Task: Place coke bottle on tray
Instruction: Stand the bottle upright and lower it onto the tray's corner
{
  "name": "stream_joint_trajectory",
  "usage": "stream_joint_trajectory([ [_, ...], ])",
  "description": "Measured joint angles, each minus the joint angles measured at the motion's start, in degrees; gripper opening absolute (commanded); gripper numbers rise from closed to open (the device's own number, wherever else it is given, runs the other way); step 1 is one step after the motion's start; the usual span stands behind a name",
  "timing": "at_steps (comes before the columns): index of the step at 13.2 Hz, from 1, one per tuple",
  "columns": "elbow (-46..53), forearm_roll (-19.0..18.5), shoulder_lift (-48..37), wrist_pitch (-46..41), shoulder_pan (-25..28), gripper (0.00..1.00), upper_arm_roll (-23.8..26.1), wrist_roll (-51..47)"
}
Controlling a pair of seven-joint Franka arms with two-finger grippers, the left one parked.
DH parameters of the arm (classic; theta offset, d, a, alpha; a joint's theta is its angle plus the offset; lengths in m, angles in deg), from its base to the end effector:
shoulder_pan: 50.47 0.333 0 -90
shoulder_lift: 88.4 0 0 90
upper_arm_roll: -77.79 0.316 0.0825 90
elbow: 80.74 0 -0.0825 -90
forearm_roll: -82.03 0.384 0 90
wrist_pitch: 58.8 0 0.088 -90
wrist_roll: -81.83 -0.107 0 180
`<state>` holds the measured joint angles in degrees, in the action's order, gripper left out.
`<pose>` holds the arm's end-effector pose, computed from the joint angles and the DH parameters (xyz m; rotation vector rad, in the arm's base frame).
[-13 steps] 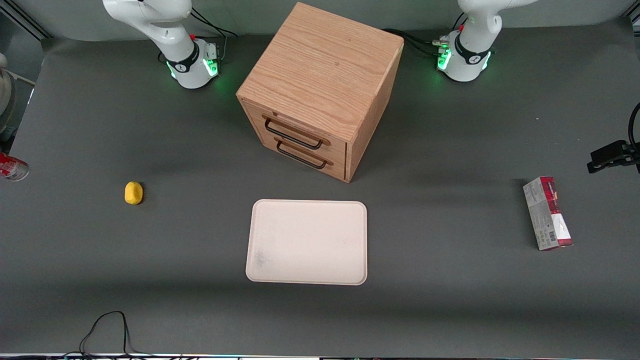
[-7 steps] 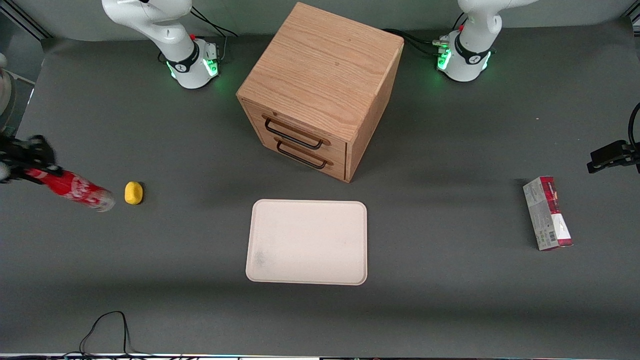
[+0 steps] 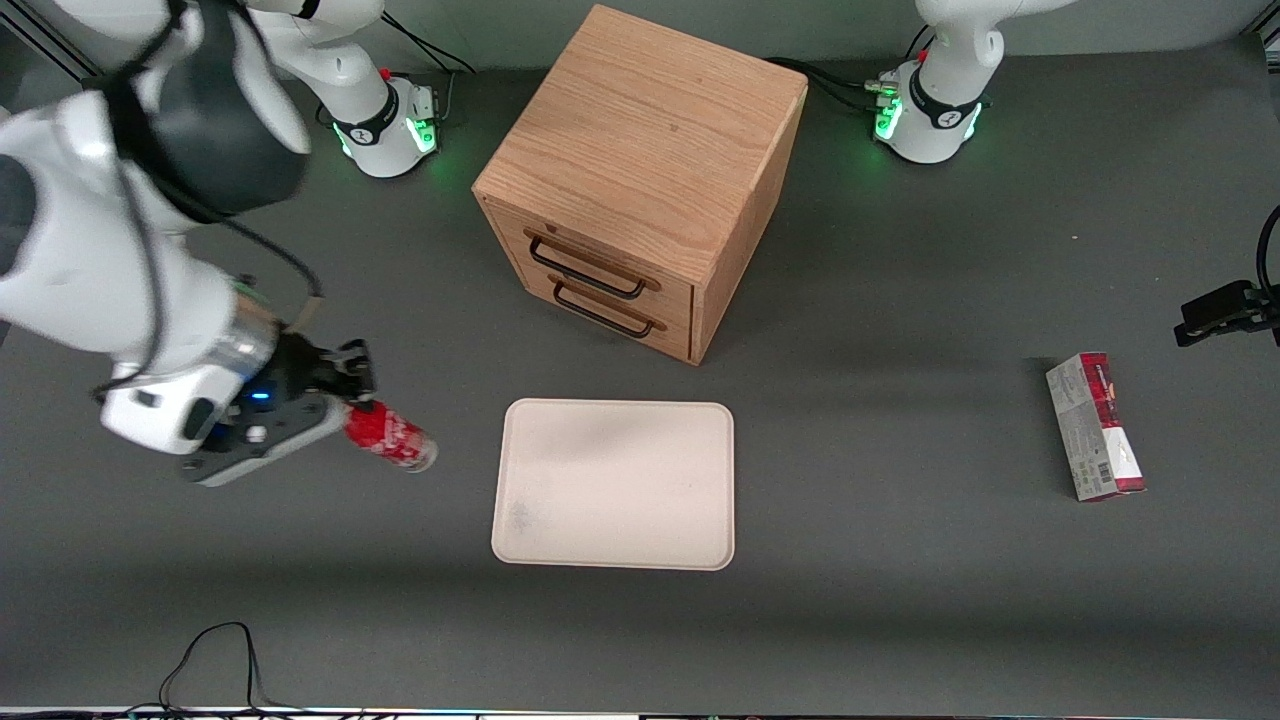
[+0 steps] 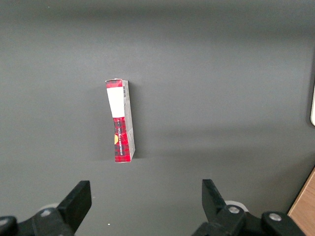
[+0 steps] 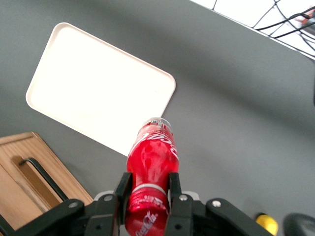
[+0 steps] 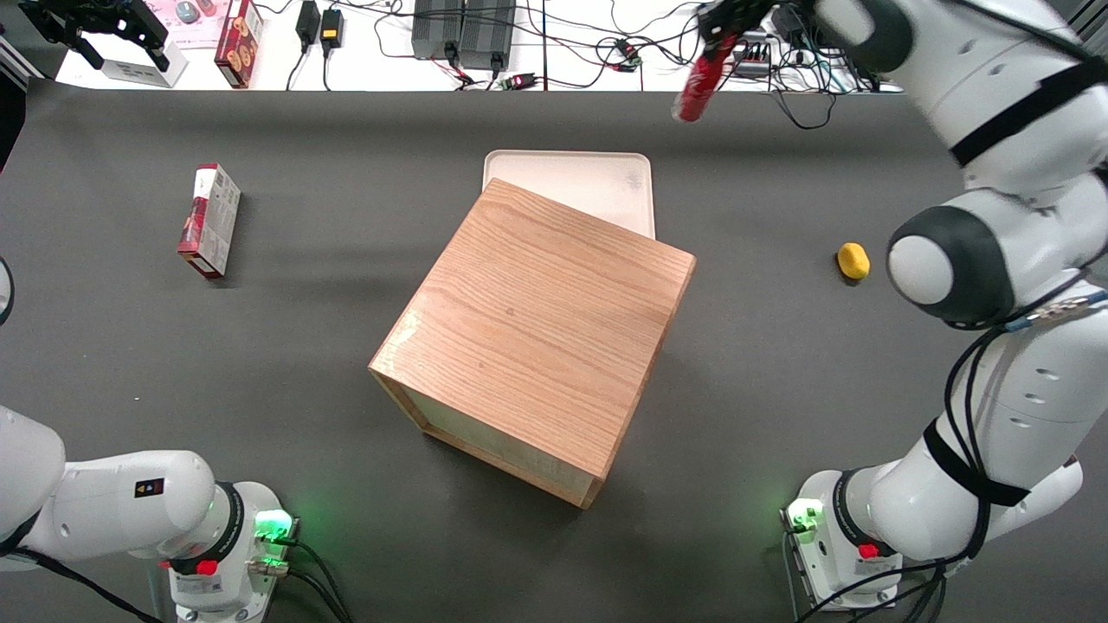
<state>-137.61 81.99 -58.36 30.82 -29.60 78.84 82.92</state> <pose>0.6523 0.2582 0.5657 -3.0620 -0.6190 -0.0704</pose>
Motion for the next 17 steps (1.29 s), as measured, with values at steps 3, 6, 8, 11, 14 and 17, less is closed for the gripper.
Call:
stream_joint_trajectory([
  [3,0.97,-1.26,1.56,0.24,4.39,0.0,0.0,-5.55],
  [6,1.41,-2.32,2.68,1.07,5.16,0.0,-0.05,-6.66],
  [8,1.4,-2.36,4.99,3.34,4.95,0.0,-0.25,-6.66],
  [11,1.4,-2.4,11.23,7.87,4.77,0.0,-0.55,-6.66],
  [14,1.47,-2.4,16.6,11.9,4.55,0.0,-0.61,-6.66],
  [17,1.53,-2.4,19.52,14.81,4.47,0.0,-0.71,-6.66],
])
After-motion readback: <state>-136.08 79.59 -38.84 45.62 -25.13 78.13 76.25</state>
